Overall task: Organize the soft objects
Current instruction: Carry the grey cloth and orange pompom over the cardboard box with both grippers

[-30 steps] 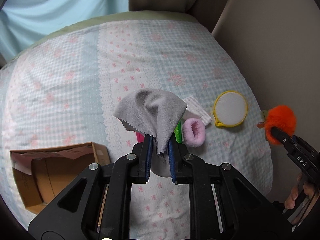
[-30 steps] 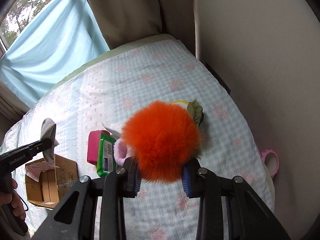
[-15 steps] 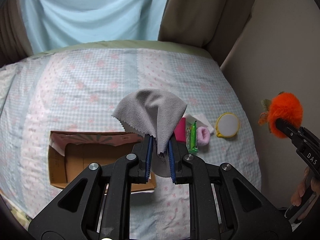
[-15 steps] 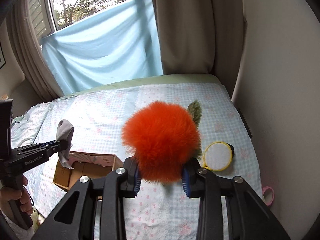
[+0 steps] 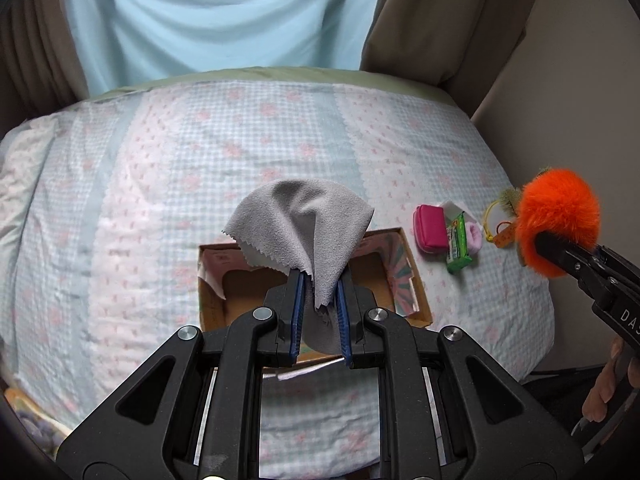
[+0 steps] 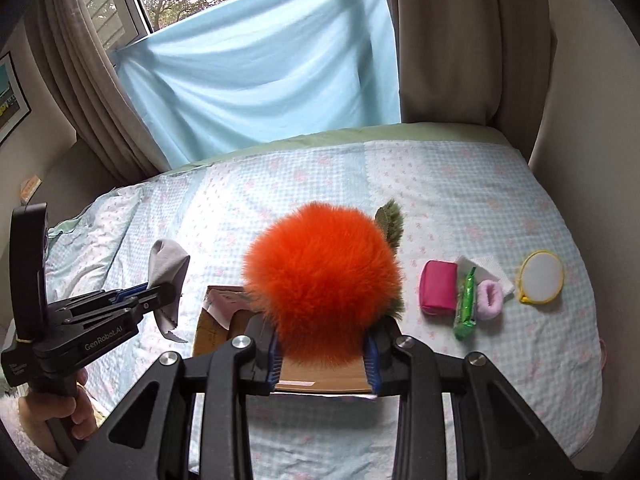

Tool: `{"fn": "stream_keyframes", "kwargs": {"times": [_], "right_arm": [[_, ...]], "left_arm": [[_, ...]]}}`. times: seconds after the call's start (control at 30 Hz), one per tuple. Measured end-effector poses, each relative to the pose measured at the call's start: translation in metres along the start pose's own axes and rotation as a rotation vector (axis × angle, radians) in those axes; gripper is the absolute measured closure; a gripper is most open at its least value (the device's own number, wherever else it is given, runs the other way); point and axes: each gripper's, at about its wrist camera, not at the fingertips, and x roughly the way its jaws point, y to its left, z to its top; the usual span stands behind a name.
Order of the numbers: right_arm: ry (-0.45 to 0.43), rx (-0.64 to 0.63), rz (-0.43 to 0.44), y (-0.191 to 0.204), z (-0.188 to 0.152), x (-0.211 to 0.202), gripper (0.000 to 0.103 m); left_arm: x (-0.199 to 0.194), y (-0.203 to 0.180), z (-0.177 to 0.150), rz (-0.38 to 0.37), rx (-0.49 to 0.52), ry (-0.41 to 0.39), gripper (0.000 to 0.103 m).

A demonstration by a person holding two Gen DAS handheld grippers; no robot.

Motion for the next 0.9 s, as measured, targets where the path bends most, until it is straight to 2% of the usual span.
{"fn": "stream_keyframes", "kwargs": {"times": [0.13,0.37,0.73,0.9], "right_arm": [[0.067,-0.002,0.000,0.029,-0.008,0.032,0.073],[0.213,0.003,-0.029,0.043,-0.020,0.087,0.073],[0.426,0.051,-0.093,0.009,-0.030,0.171,0.073],[0.488,0.084,-0.088,-0.006,-0.032,0.200,0.073]], "left_arm": [[0.017,0.038,-0.007,0.010,0.028,0.063,0.090],[0.068,0.063,-0.014,0.003,0.055,0.177,0.090],[0.151,0.051,-0.028,-0.030,0.070,0.344,0.090],[0.200,0.049,-0.041,-0.028,0.038,0.460,0.090]]}}
